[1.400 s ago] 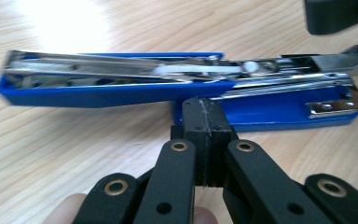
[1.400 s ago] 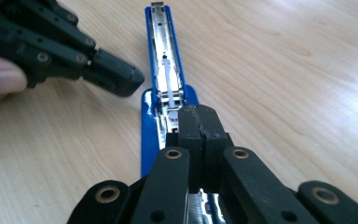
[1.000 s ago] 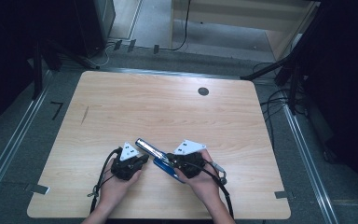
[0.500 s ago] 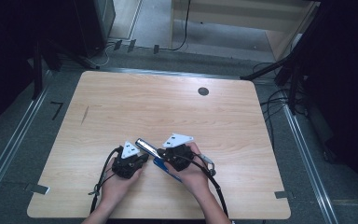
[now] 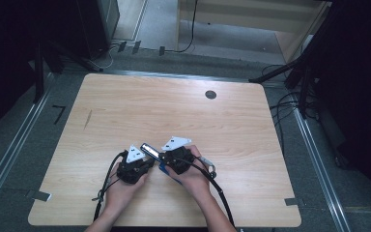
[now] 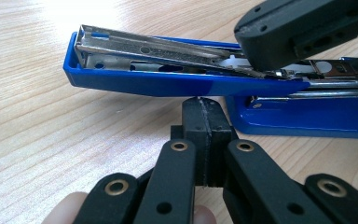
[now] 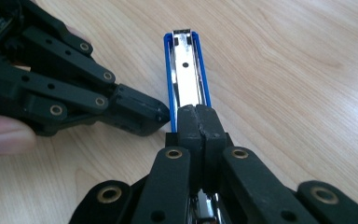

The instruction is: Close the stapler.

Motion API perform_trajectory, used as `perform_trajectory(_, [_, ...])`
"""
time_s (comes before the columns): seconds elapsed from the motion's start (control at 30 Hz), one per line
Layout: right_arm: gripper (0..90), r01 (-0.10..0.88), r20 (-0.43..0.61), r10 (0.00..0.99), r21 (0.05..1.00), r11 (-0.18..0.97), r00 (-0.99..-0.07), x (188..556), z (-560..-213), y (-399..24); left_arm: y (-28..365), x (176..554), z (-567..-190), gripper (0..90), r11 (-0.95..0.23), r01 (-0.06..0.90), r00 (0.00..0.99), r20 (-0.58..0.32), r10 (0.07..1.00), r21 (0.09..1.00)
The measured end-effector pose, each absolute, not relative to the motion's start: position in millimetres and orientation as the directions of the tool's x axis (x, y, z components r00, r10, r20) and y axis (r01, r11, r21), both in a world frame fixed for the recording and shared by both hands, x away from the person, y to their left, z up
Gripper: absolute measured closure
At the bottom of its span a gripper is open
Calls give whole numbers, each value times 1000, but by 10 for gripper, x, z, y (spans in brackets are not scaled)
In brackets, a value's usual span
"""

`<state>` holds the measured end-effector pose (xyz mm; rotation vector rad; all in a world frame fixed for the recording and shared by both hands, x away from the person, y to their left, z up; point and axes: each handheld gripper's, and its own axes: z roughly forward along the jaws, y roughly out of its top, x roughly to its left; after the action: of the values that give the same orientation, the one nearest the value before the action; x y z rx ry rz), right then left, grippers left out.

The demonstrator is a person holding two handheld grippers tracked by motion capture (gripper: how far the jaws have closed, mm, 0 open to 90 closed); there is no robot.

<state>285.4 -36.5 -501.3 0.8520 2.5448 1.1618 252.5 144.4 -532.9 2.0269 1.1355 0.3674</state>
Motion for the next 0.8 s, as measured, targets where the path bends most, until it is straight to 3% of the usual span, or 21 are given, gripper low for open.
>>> perform_trajectory(0.8, [900,402,36,585,760,511,-810,2881,-4979,-327,1416,2516,-5307,900,-297,582,556,-104,824,757])
